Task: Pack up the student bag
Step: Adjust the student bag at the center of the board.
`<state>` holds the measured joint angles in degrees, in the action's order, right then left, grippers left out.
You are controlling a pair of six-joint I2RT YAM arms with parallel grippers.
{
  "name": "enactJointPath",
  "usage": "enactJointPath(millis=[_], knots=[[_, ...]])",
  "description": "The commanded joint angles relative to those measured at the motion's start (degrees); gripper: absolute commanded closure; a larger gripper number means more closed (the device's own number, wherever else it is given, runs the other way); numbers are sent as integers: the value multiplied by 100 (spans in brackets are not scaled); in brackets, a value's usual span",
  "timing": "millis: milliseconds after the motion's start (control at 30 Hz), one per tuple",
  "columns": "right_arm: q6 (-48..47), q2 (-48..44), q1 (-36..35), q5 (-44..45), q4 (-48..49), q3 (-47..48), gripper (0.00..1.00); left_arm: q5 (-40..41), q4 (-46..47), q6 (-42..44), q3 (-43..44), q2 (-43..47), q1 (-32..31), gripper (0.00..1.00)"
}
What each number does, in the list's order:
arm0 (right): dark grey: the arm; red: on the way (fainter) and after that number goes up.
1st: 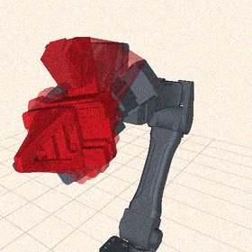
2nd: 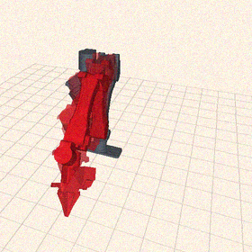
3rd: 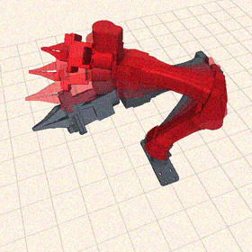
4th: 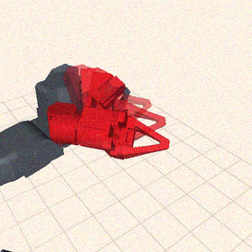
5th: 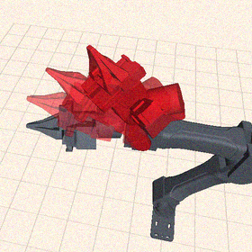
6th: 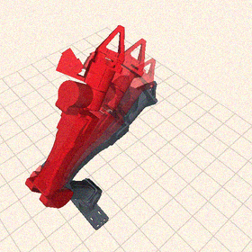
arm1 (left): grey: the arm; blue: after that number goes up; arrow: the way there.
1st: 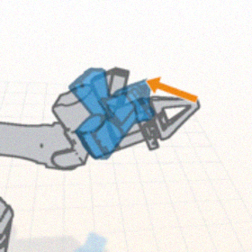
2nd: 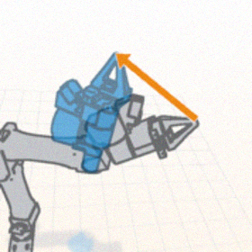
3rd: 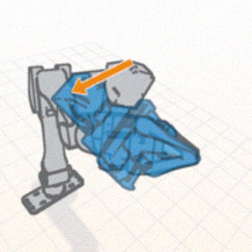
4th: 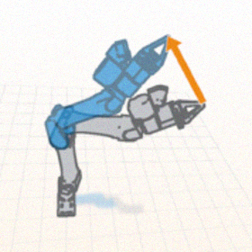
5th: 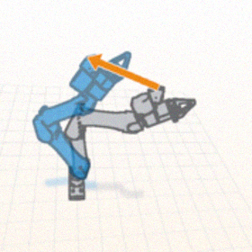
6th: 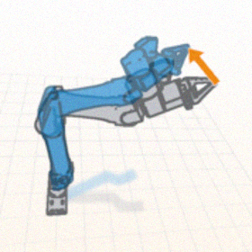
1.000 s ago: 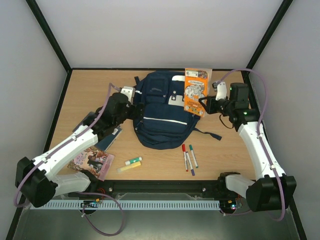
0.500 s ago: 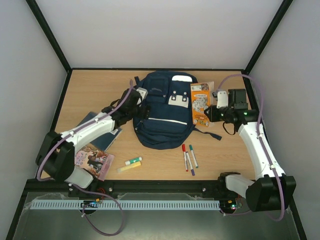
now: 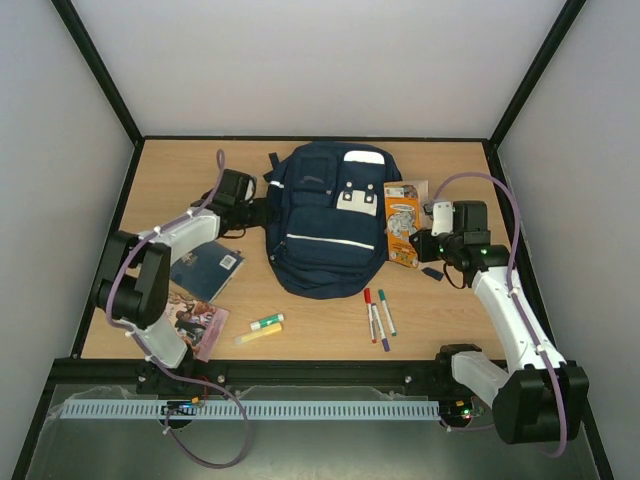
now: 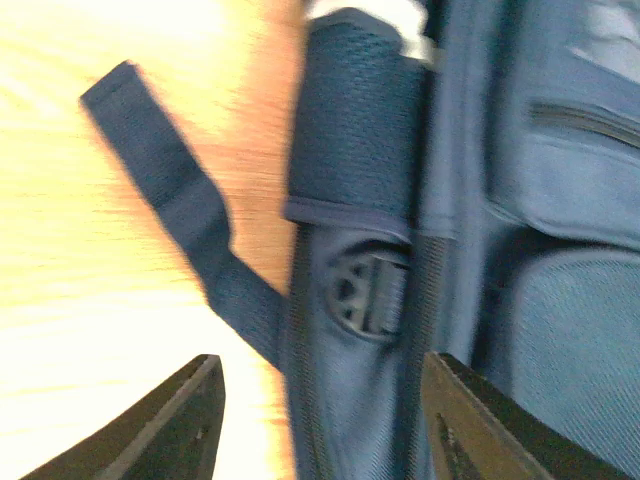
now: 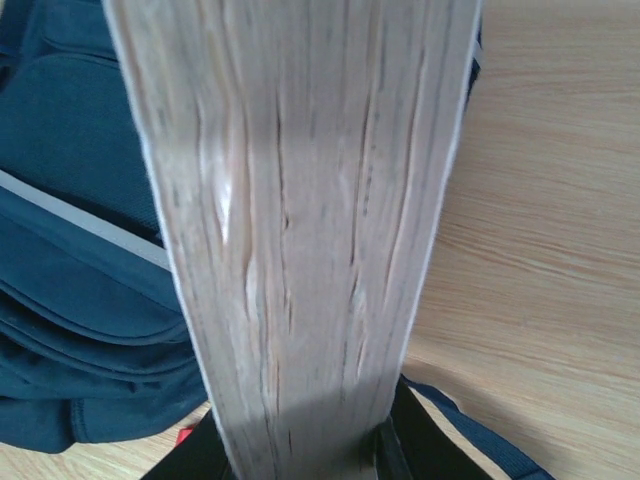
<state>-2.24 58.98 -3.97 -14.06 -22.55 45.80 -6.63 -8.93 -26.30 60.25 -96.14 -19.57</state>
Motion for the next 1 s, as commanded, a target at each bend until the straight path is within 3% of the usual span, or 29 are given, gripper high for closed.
enactJointPath(millis=[0, 100, 300, 500, 667, 733, 933, 967], knots=[[17, -320, 19, -541, 698, -180, 99, -557, 326, -355, 87, -543, 319, 46], [-34, -434, 19, -786, 659, -238, 99, -1109, 392, -330, 245, -960, 421, 56], [-5, -738, 19, -927, 823, -359, 99, -1460, 481, -324, 253, -1124, 376, 49], [-40, -691, 19, -912, 800, -352, 99, -1565, 642, -498, 230, -1221, 374, 59], [-51, -660, 19, -896, 779, -344, 99, -2074, 1109, -654, 189, -1329, 298, 46], [-50, -660, 19, -896, 782, -348, 99, -2092, 1097, -637, 240, -1379, 252, 54], [-48, -668, 19, -825, 796, -353, 99, -1605, 1132, -879, 69, -1246, 256, 96], [-48, -668, 19, -814, 796, -353, 99, -1468, 1169, -954, -26, -1122, 257, 98]])
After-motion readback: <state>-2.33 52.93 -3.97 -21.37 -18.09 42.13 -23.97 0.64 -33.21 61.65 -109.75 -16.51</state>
